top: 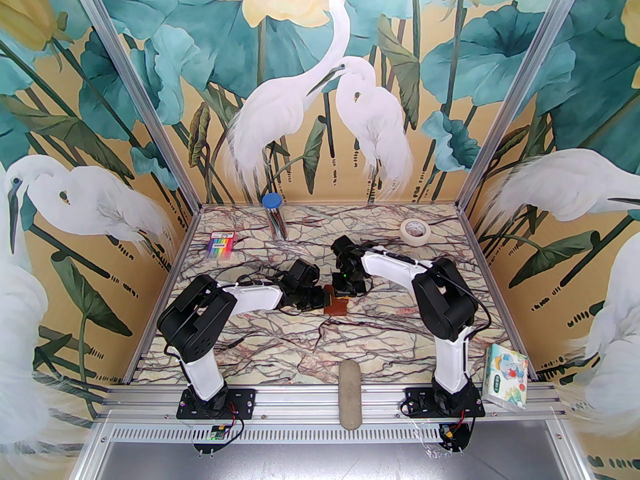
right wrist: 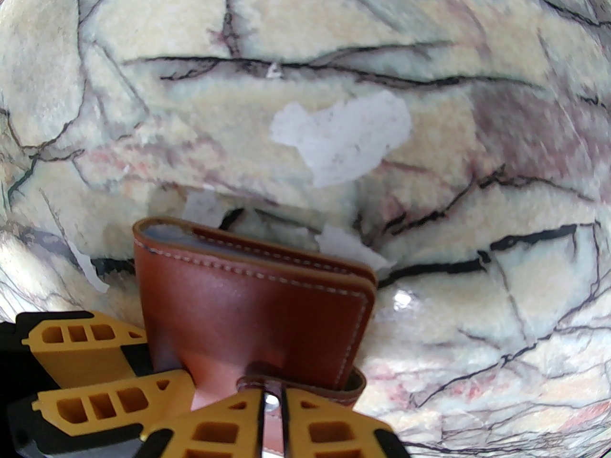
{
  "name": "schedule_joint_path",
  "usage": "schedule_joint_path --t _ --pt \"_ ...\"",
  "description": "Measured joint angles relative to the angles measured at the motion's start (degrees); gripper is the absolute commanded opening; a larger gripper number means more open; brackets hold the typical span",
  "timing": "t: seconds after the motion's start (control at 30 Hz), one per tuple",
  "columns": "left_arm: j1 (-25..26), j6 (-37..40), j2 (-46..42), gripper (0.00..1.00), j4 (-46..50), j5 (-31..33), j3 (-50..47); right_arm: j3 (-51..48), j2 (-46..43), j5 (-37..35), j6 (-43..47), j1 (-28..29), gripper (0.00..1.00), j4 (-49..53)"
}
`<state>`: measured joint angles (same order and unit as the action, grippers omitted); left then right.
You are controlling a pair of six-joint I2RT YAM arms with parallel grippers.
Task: Put the credit cards into the card holder
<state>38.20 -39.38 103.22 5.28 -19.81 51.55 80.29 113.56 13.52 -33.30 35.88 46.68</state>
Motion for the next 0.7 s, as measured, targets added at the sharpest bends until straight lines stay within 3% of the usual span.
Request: schedule_joint_path --t 0.7 --pt "0.0 0.0 0.0 0.26 0.0 0.0 0.0 0.0 0.5 1.0 -0.1 0.0 0.15 -0.6"
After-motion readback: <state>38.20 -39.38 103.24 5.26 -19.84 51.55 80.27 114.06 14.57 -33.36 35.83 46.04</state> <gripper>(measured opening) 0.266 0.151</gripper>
